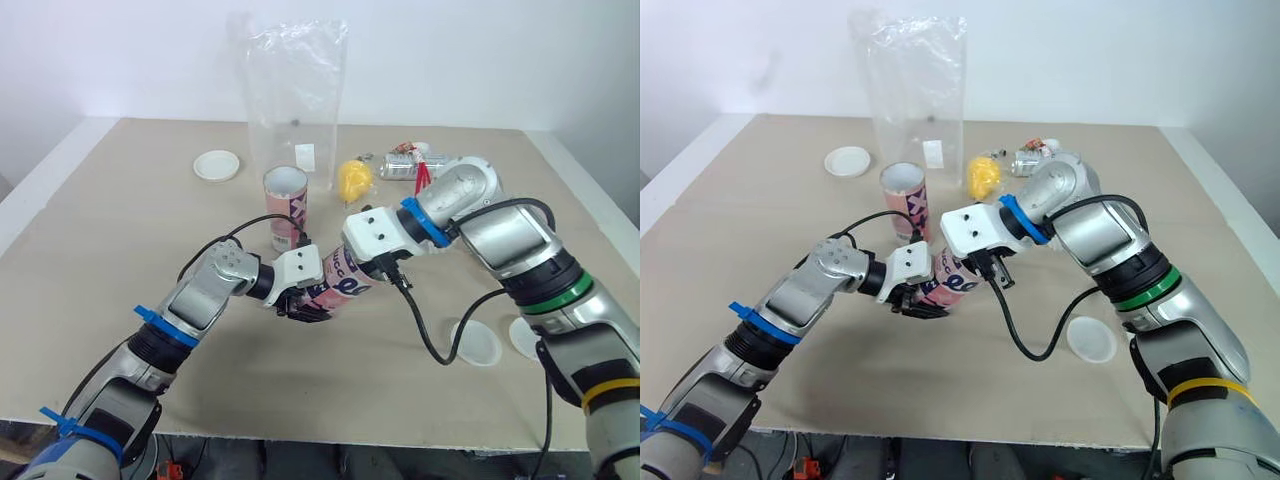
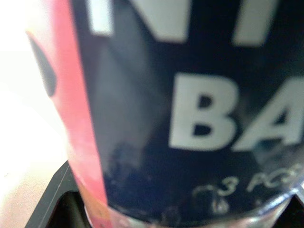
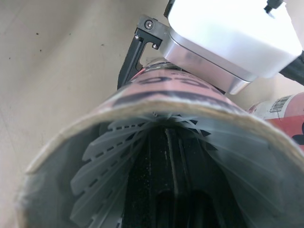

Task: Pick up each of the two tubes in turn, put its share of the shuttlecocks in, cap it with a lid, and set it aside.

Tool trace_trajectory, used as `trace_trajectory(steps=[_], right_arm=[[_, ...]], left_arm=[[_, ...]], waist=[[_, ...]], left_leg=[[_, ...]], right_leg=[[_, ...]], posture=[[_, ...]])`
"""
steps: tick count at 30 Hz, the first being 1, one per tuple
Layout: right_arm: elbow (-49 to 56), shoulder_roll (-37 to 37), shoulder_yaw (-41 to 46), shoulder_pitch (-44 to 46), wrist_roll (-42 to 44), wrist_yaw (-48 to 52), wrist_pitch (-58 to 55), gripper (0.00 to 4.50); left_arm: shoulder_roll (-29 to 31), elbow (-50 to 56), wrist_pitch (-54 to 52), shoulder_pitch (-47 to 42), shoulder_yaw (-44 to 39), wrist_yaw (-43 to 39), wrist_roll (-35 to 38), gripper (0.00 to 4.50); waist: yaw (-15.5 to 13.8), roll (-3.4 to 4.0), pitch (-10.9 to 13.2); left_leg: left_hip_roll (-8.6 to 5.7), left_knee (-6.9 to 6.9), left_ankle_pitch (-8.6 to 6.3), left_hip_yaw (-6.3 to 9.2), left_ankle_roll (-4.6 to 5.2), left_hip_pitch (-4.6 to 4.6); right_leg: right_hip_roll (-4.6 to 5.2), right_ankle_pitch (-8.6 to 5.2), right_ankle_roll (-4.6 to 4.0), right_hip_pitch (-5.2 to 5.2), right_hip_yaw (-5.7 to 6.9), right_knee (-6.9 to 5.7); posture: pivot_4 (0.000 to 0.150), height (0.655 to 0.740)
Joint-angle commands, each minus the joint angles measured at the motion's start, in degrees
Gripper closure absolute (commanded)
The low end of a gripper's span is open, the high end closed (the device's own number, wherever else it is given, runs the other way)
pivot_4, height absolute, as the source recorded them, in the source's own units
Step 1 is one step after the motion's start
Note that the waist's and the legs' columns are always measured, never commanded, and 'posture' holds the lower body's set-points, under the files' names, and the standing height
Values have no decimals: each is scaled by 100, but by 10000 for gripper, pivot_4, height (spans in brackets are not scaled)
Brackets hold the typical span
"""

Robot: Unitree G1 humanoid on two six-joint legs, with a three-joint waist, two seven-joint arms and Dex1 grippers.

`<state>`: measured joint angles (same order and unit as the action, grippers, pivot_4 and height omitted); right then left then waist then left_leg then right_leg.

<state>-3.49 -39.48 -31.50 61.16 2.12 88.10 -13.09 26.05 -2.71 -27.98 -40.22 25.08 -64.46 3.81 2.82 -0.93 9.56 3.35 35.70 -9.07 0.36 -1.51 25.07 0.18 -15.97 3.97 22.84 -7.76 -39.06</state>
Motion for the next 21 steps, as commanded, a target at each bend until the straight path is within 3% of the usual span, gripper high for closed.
trace_trajectory(steps=[1,9,21], right_arm=[[-217,271,-354,-92,-297,201,157,44598],[-449,351,-192,-39,-336,406,390,44598],[-224,-89,382,291,650,440,-204,44598]], left_arm=[[-69,284,-4,23,36,46,2,15835],[-60,331,-25,107,19,99,12,15835],[-12,372,-59,145,-6,94,13,15835]], waist=[[3,0,-3],[11,0,-8],[-7,2,-2]], left_leg=[[2,0,1,1,1,-4],[3,0,4,1,1,-20],[0,-6,4,1,-1,12]], right_leg=[[-2,1,-10,-1,0,0],[-4,6,-29,-7,-1,0],[-2,6,-6,18,-2,0]], posture=[[1500,7400],[1500,7400],[1500,7400]])
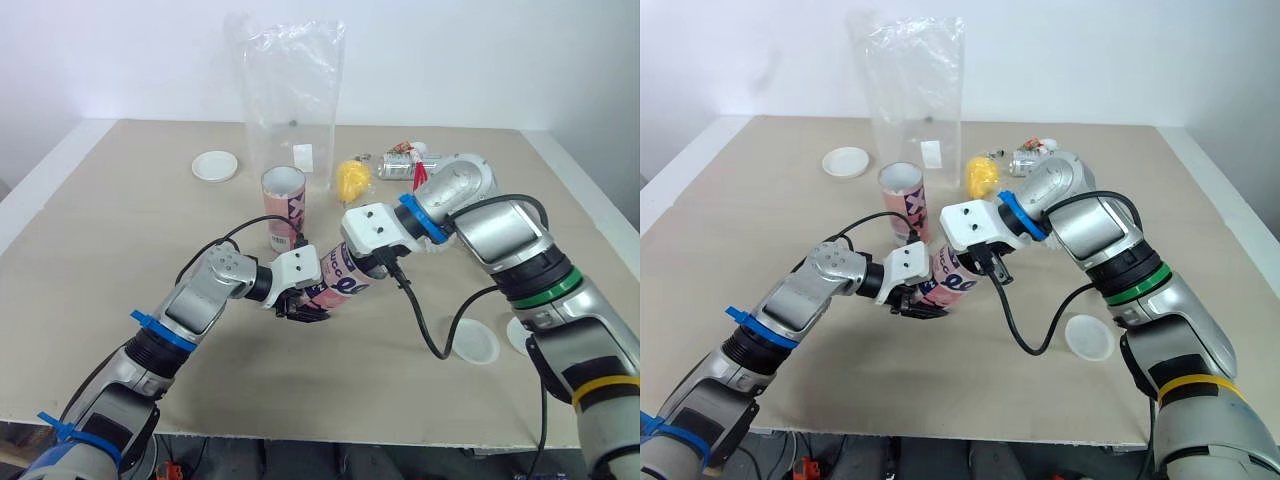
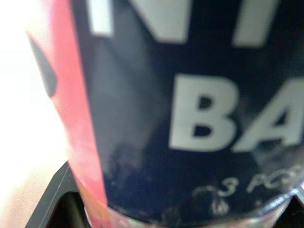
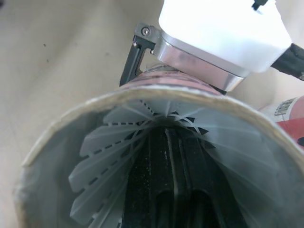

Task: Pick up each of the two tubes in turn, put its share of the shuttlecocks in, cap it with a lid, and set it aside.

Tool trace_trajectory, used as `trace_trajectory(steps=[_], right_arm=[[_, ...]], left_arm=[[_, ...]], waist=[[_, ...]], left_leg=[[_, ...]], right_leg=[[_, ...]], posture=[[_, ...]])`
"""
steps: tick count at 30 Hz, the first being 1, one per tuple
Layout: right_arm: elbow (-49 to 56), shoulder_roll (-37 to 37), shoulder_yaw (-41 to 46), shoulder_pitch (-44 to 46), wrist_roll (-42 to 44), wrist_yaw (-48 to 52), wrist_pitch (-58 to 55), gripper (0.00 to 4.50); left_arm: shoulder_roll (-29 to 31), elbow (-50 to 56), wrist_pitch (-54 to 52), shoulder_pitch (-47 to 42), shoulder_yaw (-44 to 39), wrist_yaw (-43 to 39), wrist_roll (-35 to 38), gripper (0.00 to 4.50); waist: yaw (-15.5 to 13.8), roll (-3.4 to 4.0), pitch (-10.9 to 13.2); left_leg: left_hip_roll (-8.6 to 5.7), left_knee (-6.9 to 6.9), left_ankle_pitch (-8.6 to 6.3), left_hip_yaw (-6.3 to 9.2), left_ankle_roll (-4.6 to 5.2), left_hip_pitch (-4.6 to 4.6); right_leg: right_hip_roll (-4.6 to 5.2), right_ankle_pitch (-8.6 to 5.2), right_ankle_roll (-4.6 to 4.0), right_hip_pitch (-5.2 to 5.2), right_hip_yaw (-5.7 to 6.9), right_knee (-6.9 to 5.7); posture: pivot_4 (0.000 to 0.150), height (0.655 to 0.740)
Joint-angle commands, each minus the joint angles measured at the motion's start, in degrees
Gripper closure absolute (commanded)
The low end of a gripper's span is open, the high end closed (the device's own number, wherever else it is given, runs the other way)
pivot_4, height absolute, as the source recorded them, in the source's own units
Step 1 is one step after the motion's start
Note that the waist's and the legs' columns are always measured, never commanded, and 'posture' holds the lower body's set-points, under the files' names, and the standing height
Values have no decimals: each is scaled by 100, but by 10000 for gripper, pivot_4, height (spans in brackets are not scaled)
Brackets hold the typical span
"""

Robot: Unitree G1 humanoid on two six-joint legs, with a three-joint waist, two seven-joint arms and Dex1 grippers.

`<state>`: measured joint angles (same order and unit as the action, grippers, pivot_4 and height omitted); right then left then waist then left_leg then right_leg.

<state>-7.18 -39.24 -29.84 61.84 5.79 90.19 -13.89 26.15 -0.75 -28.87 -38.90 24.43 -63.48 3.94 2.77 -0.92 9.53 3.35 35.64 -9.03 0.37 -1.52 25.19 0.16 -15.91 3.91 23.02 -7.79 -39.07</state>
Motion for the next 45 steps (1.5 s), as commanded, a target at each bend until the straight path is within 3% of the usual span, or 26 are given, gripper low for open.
trace_trajectory(steps=[1,15,20,23,27,37,41,45], right_arm=[[157,-152,250,244,326,231,-173,44598],[936,-1329,1394,-119,1602,214,-1337,44598],[1188,-1616,2533,-540,2350,-481,-2362,44598],[1638,-1901,3578,-1403,2868,-1001,-3086,44598],[2408,-2238,4367,-2950,2911,-1362,-3276,44598],[2808,-2178,5334,-5365,2623,-2039,-2955,44598],[2289,-2533,5026,-6169,1802,-1932,-2117,35383],[1756,-2695,4710,-6205,1429,-1878,-1536,14329]], left_arm=[[-22,174,31,17,56,-4,1,15835],[-28,93,290,287,-120,134,86,15835],[-273,-44,670,566,-392,379,270,15835],[-615,-252,1130,859,-766,681,516,15835],[-1032,-392,1607,1351,-1117,628,1031,15835],[-1709,-1117,3177,1760,-1005,430,1023,15835],[-1862,-1530,3606,1662,-897,333,903,15835],[-1856,-1732,3793,1592,-767,101,845,15835]], waist=[[-4,0,2],[-13,-1,10],[-24,-1,10],[-44,-4,11],[-91,-8,11],[-62,4,10],[-67,-3,13],[-30,7,7]], left_leg=[[-1,-3,0,1,0,2],[-26,-14,-2,21,-2,19],[-29,-16,-3,23,-1,20],[-39,-14,-3,33,-1,22],[-48,-11,-10,41,-2,33],[-51,12,-9,45,-2,32],[-52,24,-7,45,0,29],[-54,32,-6,34,0,28]], right_leg=[[0,-3,1,2,0,0],[13,-14,-9,5,0,2],[16,-14,-11,5,0,1],[23,-14,-8,-5,5,4],[33,-20,-2,-9,10,12],[28,-24,43,-13,8,7],[29,-21,38,-22,8,10],[32,-25,28,-22,-1,14]], posture=[[1500,7400],[1500,7400],[1500,7400],[1500,7400],[1500,7400],[1500,7400],[1500,7400],[1500,7400]])
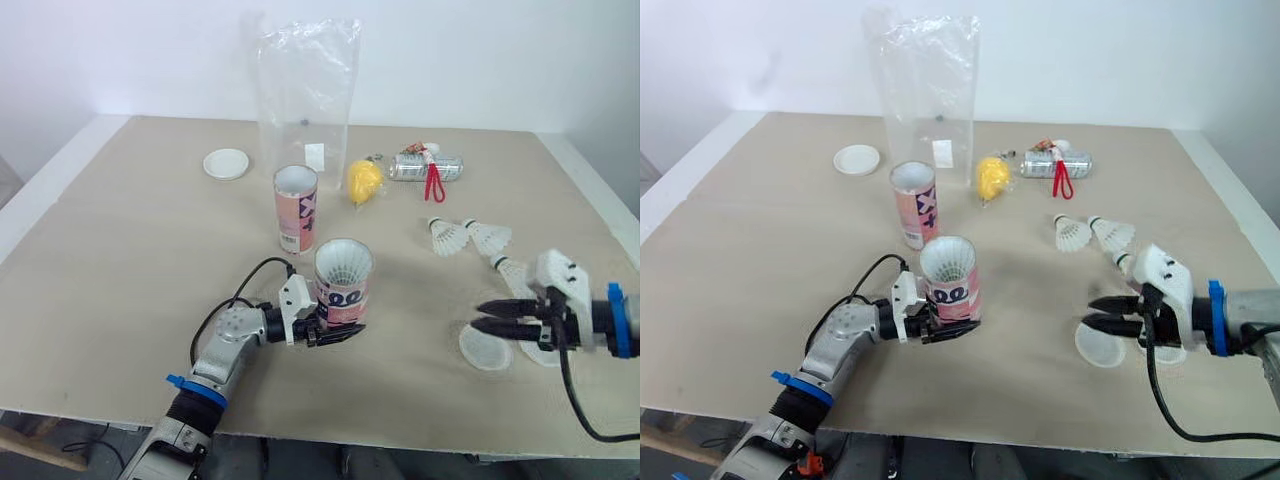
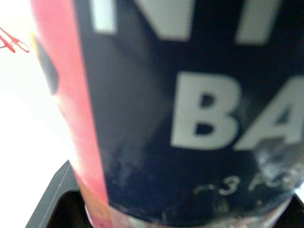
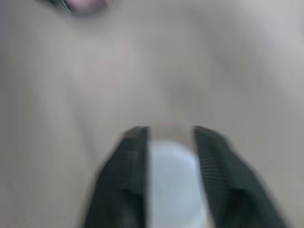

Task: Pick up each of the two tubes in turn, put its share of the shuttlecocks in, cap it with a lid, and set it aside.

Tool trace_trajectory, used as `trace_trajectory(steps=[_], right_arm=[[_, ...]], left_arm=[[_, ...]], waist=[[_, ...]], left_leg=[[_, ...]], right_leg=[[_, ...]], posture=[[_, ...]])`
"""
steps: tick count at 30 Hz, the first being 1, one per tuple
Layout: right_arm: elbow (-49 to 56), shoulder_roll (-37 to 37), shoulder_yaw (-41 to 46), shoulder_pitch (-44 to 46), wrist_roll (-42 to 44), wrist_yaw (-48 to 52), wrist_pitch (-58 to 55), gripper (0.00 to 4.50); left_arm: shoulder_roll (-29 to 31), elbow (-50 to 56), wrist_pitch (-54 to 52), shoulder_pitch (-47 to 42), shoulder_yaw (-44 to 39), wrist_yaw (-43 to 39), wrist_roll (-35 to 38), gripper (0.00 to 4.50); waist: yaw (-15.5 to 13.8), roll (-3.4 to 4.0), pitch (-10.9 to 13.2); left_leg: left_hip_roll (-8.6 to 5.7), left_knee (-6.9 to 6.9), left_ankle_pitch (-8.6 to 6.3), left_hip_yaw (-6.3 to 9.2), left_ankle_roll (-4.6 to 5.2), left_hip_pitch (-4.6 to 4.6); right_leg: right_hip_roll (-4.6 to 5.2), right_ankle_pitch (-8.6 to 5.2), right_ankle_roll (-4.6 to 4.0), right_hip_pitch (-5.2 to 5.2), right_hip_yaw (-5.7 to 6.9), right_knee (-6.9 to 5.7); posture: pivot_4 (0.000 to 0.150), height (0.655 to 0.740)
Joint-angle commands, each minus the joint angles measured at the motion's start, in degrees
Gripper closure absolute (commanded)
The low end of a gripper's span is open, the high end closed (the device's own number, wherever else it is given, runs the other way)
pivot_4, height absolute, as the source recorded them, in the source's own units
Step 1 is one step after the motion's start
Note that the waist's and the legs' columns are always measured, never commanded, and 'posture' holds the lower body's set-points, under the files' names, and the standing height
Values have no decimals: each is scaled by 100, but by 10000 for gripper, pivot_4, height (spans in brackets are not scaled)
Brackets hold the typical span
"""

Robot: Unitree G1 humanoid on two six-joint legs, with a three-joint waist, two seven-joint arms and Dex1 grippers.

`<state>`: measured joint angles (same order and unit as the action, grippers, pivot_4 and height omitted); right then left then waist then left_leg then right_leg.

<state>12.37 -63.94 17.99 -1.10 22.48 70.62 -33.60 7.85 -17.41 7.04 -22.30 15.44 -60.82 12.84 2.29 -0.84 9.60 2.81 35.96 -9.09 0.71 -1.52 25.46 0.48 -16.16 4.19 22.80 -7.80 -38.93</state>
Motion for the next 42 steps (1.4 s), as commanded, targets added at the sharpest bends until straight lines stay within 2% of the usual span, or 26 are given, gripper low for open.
trace_trajectory(steps=[1,3,4,11,21,22,24,25,26,27,28,31,33,34,42], right_arm=[[-302,-248,-145,127,-317,87,537,9743],[-480,-284,-258,209,-417,82,671,765],[-571,-300,-322,262,-452,94,714,218],[-1124,-171,-776,767,-485,136,659,218],[-1870,-70,-1566,1362,-915,358,1221,218],[-1909,-42,-1628,1435,-941,367,1253,4053],[-1963,-42,-1746,1526,-1024,436,1361,8309],[-1986,-45,-1790,1551,-1060,461,1424,14140],[-2000,-39,-1813,1571,-1073,466,1441,15851],[-2014,-33,-1831,1586,-1076,484,1473,21131],[-2015,-28,-1838,1593,-1074,489,1479,22716],[-2033,-29,-1847,1595,-1091,528,1547,34763],[-2043,-60,-1860,1564,-1135,555,1655,39530],[-2038,-75,-1857,1541,-1153,561,1692,44540],[-1798,-118,-1688,1352,-1062,615,1831,44919]], left_arm=[[-19,-91,227,-78,149,-192,-63,15835],[-6,-117,223,-102,178,-231,-88,15835],[3,-127,224,-116,195,-243,-105,15835],[27,-145,116,-226,236,-209,-195,15835],[154,-213,-57,-110,297,-248,-236,15835],[159,-210,-72,-97,296,-235,-241,15835],[167,-213,-76,-83,294,-208,-255,15835],[172,-218,-76,-79,296,-199,-260,15835],[178,-222,-74,-77,296,-191,-264,15835],[182,-223,-79,-75,294,-184,-265,15835],[186,-222,-83,-75,289,-177,-263,15835],[190,-238,-81,-75,275,-158,-256,15835],[195,-282,-72,-70,268,-151,-260,15835],[202,-303,-97,-63,269,-144,-265,15835],[229,-381,-158,-88,288,-129,-295,15835]], waist=[[37,1,0],[45,0,0],[45,1,-1],[43,1,-1],[43,9,-5],[43,9,-5],[44,9,-5],[45,9,-5],[46,9,-5],[46,10,-5],[46,9,-5],[45,9,-5],[46,9,-5],[46,9,-5],[46,11,-7]], left_leg=[[0,0,0,1,0,-1],[0,-1,0,1,1,-5],[0,-2,0,2,1,-6],[0,-2,1,4,1,-6],[-2,-3,1,5,1,-15],[-1,-4,1,5,1,-17],[-2,-5,1,5,1,-28],[-1,-5,1,5,1,-33],[-1,-5,1,6,1,-35],[-2,-5,1,5,1,-36],[-1,-5,1,5,1,-36],[-2,-5,1,6,1,-37],[-1,-5,1,6,1,-38],[-1,-5,1,6,1,-38],[-1,-6,1,8,1,-43]], right_leg=[[0,1,0,0,0,0],[0,1,0,-2,0,0],[-2,2,1,-2,0,0],[-1,9,15,-6,1,0],[-2,10,16,-12,1,-1],[-2,10,15,-15,1,-1],[-2,8,12,-25,1,0],[-2,3,6,-31,1,0],[-2,2,4,-32,1,0],[-2,1,2,-33,1,0],[-2,-1,-1,-33,1,0],[-2,-2,-2,-36,2,0],[-2,-2,-2,-37,2,0],[-2,-2,-2,-37,2,0],[-2,-4,-5,-42,3,0]], posture=[[1500,7400],[1500,7400],[1500,7400],[1500,7400],[1500,7400],[1500,7400],[1500,7400],[1500,7400],[1500,7400],[1500,7400],[1500,7400],[1500,7400],[1500,7400],[1500,7400],[1500,7400]])
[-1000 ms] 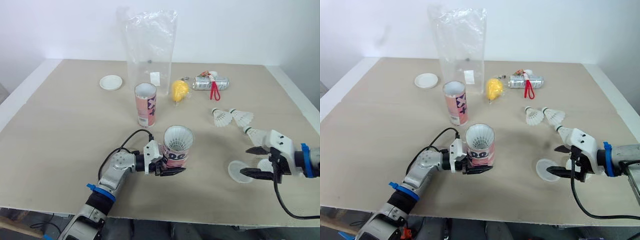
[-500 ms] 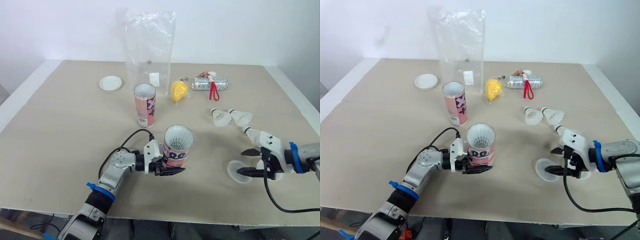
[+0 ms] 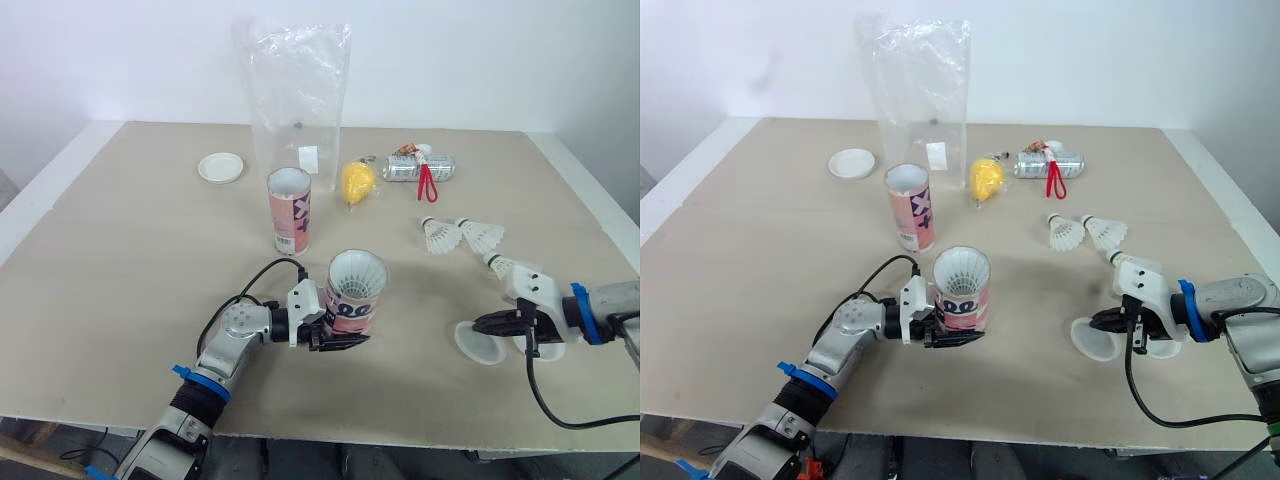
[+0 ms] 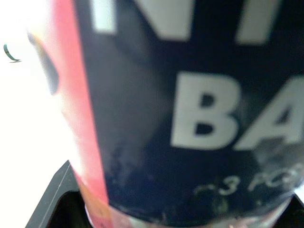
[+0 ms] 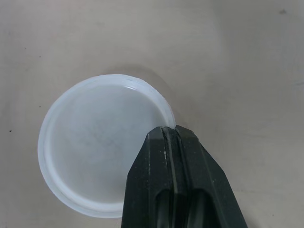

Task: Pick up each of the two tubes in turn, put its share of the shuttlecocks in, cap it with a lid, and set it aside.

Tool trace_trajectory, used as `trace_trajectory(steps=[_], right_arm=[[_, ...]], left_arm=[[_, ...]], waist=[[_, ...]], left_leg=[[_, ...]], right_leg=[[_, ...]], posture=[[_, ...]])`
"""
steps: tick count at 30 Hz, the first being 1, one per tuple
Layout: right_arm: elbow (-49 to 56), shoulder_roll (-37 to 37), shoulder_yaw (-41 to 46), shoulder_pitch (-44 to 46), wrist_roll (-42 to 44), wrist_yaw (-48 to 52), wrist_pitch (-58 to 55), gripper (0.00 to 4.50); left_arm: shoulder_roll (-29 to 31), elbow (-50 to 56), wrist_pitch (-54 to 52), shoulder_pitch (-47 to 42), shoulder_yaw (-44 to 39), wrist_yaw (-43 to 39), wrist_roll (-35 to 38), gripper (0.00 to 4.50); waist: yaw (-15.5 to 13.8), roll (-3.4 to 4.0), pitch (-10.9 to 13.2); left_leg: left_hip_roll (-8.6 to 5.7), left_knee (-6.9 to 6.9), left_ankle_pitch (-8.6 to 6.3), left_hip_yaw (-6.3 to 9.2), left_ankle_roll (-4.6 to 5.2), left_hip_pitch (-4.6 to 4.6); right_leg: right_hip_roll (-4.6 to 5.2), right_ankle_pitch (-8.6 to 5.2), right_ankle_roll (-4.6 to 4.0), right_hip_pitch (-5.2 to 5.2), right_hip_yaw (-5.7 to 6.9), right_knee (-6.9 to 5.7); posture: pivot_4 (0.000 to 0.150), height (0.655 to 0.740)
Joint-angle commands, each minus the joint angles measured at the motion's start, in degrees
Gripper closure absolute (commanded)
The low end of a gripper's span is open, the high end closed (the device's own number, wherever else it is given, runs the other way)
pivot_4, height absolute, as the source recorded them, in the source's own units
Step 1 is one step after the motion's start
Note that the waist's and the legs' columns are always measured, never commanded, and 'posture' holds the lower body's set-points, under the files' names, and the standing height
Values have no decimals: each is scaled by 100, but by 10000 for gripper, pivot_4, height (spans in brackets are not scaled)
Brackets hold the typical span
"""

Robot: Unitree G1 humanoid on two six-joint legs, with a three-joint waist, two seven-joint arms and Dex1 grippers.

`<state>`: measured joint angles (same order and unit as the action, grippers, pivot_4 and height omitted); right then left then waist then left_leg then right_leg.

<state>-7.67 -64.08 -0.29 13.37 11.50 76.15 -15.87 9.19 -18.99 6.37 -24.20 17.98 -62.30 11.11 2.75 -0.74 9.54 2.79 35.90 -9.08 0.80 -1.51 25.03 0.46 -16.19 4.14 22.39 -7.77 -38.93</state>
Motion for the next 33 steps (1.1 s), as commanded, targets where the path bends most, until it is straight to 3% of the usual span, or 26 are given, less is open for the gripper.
trace_trajectory(steps=[1,6,10,17,21,27,33], right_arm=[[292,-102,207,-140,74,51,93,44919],[988,-147,767,-233,676,293,120,44919],[1541,-250,1056,486,1223,371,-164,44919],[2132,-134,449,2700,1863,349,-1349,44919],[2255,312,-256,3918,1952,450,-1854,44919],[2159,921,-901,4554,1791,623,-1916,44919],[1884,1169,-1317,4607,1368,934,-1451,44919]], left_arm=[[97,-239,-95,85,28,15,-119,15835],[121,-317,-116,15,-7,-1,-105,15835],[153,-383,-211,-10,20,-93,-87,15835],[146,-559,-262,-39,82,-240,-106,15835],[131,-624,-277,-80,98,-284,-133,15835],[91,-710,-236,-139,119,-278,-176,15835],[95,-684,-243,-128,124,-241,-181,15835]], waist=[[-1,1,-1],[5,6,-3],[37,10,-2],[55,7,-1],[54,21,-10],[7,21,-10],[-4,20,-10]], left_leg=[[0,0,0,0,0,0],[0,-2,0,1,0,-2],[0,-1,0,2,0,-6],[-6,-29,-1,26,-3,-53],[-7,-45,-2,16,-5,-52],[-6,-53,-9,21,-14,-34],[-6,-52,-10,26,-14,-26]], right_leg=[[0,0,0,0,0,0],[0,0,0,-1,0,0],[-1,2,1,-3,-1,0],[-2,9,-28,-4,5,18],[7,10,-30,-2,1,46],[7,10,-30,1,7,75],[4,12,-28,0,12,75]], posture=[[1500,7400],[1500,7400],[1500,7400],[1500,7400],[1500,7400],[1500,7400],[1500,7400]])
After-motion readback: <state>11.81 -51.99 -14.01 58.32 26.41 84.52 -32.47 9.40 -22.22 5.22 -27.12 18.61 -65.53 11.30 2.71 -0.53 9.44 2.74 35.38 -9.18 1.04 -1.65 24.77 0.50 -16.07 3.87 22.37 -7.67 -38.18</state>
